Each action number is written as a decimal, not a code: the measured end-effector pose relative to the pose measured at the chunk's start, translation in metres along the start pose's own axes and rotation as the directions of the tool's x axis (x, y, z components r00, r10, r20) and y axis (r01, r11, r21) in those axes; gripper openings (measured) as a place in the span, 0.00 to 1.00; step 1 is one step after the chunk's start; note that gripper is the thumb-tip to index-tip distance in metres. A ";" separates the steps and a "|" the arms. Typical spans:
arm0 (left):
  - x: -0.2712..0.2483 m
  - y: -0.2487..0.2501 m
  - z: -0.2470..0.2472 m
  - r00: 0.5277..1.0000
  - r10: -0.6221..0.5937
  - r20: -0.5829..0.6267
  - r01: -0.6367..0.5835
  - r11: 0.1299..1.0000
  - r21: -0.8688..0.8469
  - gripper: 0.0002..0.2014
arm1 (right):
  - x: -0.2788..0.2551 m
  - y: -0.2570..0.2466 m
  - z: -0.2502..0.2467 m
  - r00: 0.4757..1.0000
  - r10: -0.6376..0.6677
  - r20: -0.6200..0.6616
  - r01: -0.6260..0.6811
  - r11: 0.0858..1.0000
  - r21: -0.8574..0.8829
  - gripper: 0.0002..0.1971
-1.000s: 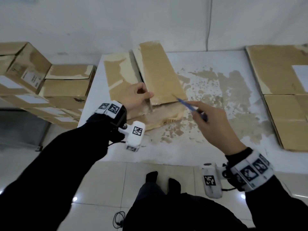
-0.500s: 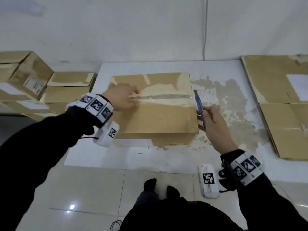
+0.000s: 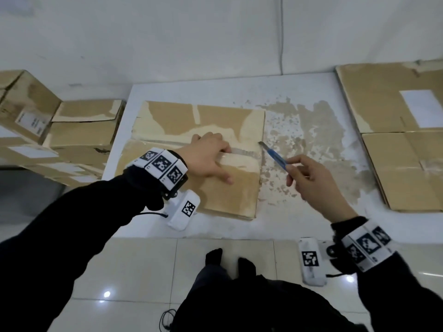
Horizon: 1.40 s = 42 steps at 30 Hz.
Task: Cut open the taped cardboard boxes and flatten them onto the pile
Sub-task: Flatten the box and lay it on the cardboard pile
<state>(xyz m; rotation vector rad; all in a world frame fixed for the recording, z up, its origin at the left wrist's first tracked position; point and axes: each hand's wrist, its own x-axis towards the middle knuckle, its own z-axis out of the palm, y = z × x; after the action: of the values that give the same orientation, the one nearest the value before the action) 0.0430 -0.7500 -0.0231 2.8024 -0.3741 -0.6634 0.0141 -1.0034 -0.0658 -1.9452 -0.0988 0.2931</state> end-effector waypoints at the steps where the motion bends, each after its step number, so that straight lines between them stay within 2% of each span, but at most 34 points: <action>1: 0.001 -0.001 0.001 1.000 0.008 0.012 -0.008 1.000 -0.016 0.28 | 0.000 -0.001 -0.008 0.997 -0.040 0.058 0.045 0.996 -0.075 0.07; 3: 0.000 -0.005 0.002 1.000 0.025 0.016 -0.024 0.997 -0.072 0.29 | 0.000 -0.003 -0.019 0.982 -0.088 0.168 0.117 0.978 -0.173 0.11; 6: -0.001 -0.008 0.005 0.999 0.054 0.007 -0.052 0.986 -0.158 0.30 | 0.005 -0.006 -0.022 0.967 -0.123 0.221 0.178 0.952 -0.250 0.11; 9: -0.001 -0.007 0.005 0.997 0.074 0.029 -0.068 0.980 -0.186 0.25 | 0.017 -0.007 -0.020 0.951 -0.139 0.277 0.226 0.923 -0.312 0.12; 13: -0.001 -0.005 0.004 0.996 0.085 0.031 -0.076 0.969 -0.235 0.23 | 0.032 -0.008 -0.030 0.923 -0.113 0.369 0.262 0.885 -0.385 0.12; 16: 0.003 -0.006 0.005 0.991 0.128 0.033 -0.117 0.966 -0.231 0.30 | 0.044 -0.013 -0.041 0.887 -0.056 0.458 0.272 0.865 -0.421 0.13; 18: 0.004 -0.008 0.005 0.990 0.139 0.027 -0.128 0.961 -0.244 0.30 | 0.051 -0.016 -0.046 0.841 0.007 0.541 0.239 0.893 -0.382 0.13; 21: 0.006 -0.011 0.002 0.992 0.124 -0.005 -0.120 0.946 -0.301 0.22 | 0.050 -0.015 -0.057 0.732 0.104 0.673 0.176 0.926 -0.335 0.14; 22: 0.007 -0.011 -0.001 0.993 0.119 -0.019 -0.119 0.949 -0.292 0.22 | 0.046 -0.013 -0.062 0.718 0.117 0.686 0.144 0.939 -0.311 0.14; 23: 0.008 -0.010 -0.004 0.993 0.118 -0.025 -0.121 0.955 -0.271 0.22 | 0.042 -0.008 -0.066 0.731 0.118 0.672 0.107 0.953 -0.283 0.14; 24: 0.008 -0.008 -0.008 0.993 0.115 -0.018 -0.116 0.967 -0.226 0.23 | 0.038 -0.004 -0.070 0.770 0.105 0.629 0.075 0.964 -0.254 0.14; 26: 0.005 -0.001 -0.014 0.997 0.073 0.020 -0.072 0.997 -0.041 0.24 | 0.031 0.003 -0.076 0.883 0.033 0.469 0.072 0.977 -0.202 0.14; 27: 0.004 0.003 -0.014 0.999 0.034 0.031 -0.036 0.997 0.073 0.23 | 0.028 0.005 -0.076 0.922 -0.012 0.386 0.093 0.977 -0.190 0.14; 29: 0.001 0.012 -0.014 0.999 -0.044 0.022 0.038 0.976 0.213 0.26 | 0.024 0.005 -0.069 0.950 -0.088 0.298 0.158 0.963 -0.218 0.13; 31: -0.002 0.018 -0.012 0.995 -0.096 -0.002 0.094 0.978 0.185 0.31 | 0.022 0.004 -0.057 0.950 -0.141 0.277 0.215 0.941 -0.260 0.13; 33: -0.006 0.021 -0.006 0.989 -0.146 -0.032 0.145 0.989 -0.032 0.30 | 0.021 0.004 -0.048 0.951 -0.172 0.256 0.246 0.924 -0.291 0.13; 34: -0.010 0.022 -0.004 0.983 -0.177 -0.055 0.162 0.965 -0.205 0.28 | 0.021 0.005 -0.046 0.952 -0.183 0.244 0.255 0.916 -0.309 0.13; 35: -0.013 0.022 0.002 0.970 -0.224 -0.099 0.169 0.905 -0.390 0.24 | 0.021 0.006 -0.045 0.954 -0.193 0.231 0.263 0.906 -0.330 0.13; 36: -0.017 0.024 0.006 0.947 -0.280 -0.155 0.149 0.815 -0.560 0.18 | 0.020 0.007 -0.044 0.954 -0.204 0.220 0.273 0.894 -0.355 0.13; 38: -0.020 0.025 0.017 0.865 -0.444 -0.235 0.085 0.590 -0.803 0.07 | 0.019 0.010 -0.041 0.949 -0.239 0.208 0.307 0.853 -0.421 0.12; 39: -0.018 0.022 0.023 0.819 -0.530 -0.219 0.062 0.462 -0.885 0.04 | 0.018 0.010 -0.039 0.943 -0.265 0.201 0.329 0.829 -0.452 0.13; 42: -0.005 0.021 0.030 0.745 -0.663 -0.068 -0.025 0.074 -0.997 0.11 | 0.016 0.012 -0.034 0.918 -0.352 0.182 0.391 0.729 -0.561 0.13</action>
<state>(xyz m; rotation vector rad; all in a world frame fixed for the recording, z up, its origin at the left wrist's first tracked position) 0.0208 -0.7735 -0.0412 1.5042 0.7065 -0.0140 0.0371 -1.0357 -0.0675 -2.4713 -0.6932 0.0468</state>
